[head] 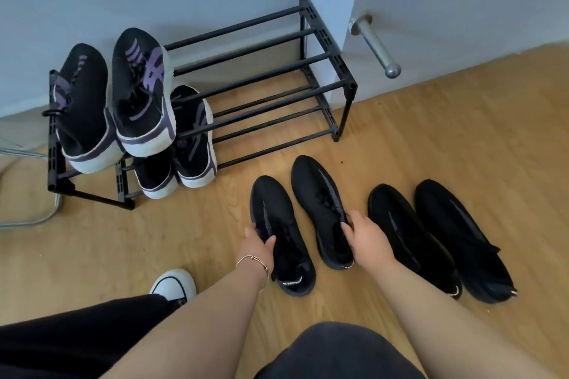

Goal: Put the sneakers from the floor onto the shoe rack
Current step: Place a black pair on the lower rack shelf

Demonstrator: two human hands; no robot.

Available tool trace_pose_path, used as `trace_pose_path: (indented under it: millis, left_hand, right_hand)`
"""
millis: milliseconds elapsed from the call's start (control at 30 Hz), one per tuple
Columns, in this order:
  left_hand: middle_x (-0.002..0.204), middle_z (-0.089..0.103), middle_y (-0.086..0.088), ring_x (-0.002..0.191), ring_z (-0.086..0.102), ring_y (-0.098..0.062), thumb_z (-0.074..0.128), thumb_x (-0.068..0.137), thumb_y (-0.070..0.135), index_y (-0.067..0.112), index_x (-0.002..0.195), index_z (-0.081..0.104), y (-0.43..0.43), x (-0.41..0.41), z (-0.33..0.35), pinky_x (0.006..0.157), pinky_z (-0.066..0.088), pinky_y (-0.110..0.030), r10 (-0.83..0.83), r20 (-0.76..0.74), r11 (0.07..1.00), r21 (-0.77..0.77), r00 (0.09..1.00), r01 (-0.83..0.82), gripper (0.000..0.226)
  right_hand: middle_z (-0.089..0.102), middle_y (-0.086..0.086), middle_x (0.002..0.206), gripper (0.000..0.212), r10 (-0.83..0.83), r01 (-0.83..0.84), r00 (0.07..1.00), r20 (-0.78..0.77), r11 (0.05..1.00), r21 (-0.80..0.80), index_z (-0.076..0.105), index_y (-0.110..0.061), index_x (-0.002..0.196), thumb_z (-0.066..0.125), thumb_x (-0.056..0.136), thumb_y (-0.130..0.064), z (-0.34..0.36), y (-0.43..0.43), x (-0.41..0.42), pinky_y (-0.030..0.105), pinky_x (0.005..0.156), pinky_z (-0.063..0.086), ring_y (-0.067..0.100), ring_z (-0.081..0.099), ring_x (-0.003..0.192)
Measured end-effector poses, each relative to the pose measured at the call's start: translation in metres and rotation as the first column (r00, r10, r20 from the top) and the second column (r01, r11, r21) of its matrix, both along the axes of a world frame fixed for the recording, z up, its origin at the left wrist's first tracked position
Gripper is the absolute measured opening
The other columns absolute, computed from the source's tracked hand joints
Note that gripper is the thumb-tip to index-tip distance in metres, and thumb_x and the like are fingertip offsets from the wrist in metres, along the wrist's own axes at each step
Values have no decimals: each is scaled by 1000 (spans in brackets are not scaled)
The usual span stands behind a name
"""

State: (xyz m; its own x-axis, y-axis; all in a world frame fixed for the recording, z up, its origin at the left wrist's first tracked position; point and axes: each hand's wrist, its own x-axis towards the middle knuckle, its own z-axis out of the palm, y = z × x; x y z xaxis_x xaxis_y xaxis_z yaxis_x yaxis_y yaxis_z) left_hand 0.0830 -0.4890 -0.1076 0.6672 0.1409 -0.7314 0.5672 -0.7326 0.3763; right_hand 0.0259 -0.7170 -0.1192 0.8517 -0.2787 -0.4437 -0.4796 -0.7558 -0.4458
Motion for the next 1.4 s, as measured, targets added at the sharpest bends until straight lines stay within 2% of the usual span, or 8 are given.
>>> trace_pose_path:
  millis: [133,300,500,633,833,1100,1267,1400]
  left_hand:
    - [134,63,-10,115,64,-32,63,95,32,14,146,36,4,-8,-9,101,51,-47,301,-59,935,-179,952,-307,61]
    - [127,68,-8,107,70,-31,72,90,25,6,138,49,10,-17,-17,85,58,-37,389,-125,865,-290,913,-409,56]
    - [102,77,-6,94,74,-25,80,78,32,8,116,68,12,-11,-26,86,61,-41,393,-133,854,-313,910,-415,47]
    - [101,75,-12,93,75,-30,82,77,25,7,109,67,12,-13,-29,82,63,-47,441,-134,812,-362,887,-458,40]
    - [102,74,-10,95,74,-28,82,76,23,8,113,67,19,4,-20,87,61,-47,501,-88,762,-427,861,-487,42]
    - [95,74,-8,96,74,-31,78,84,17,12,103,66,24,58,4,89,60,-48,507,-28,729,-519,862,-446,23]
    - [90,73,-5,81,70,-23,74,88,18,6,105,71,23,97,15,87,61,-44,490,38,744,-539,871,-395,21]
    - [86,72,-1,84,69,-22,72,89,20,18,83,68,19,130,19,87,61,-40,469,78,762,-540,880,-358,8]
  right_hand:
    - [70,11,116,40,-143,140,990,19,982,126,52,-14,137,50,102,-34,-4,3,1,41,84,56,27,66,100]
    - [61,13,139,57,-267,290,956,-118,917,273,45,-12,147,60,97,-37,-4,6,2,41,104,49,30,57,126]
    - [63,5,126,50,-356,406,914,-196,826,391,57,-7,136,68,93,-31,-6,2,3,31,91,44,20,58,110]
    - [64,2,121,53,-418,497,868,-268,708,502,59,-11,132,76,86,-31,-7,-6,0,38,99,51,20,61,112]
    - [70,5,116,48,-421,472,878,-227,687,552,63,-11,125,78,84,-30,7,-8,12,42,100,53,22,65,109]
    - [73,10,114,48,-420,424,894,-156,681,596,67,-12,121,81,79,-33,26,-4,64,43,98,54,28,68,110]
    - [71,5,120,56,-422,400,900,-110,697,596,67,-14,125,80,77,-40,34,-1,108,49,104,51,23,66,113]
    - [73,5,118,47,-454,403,888,-77,684,608,69,-13,123,79,81,-33,40,3,144,48,105,51,23,67,112]
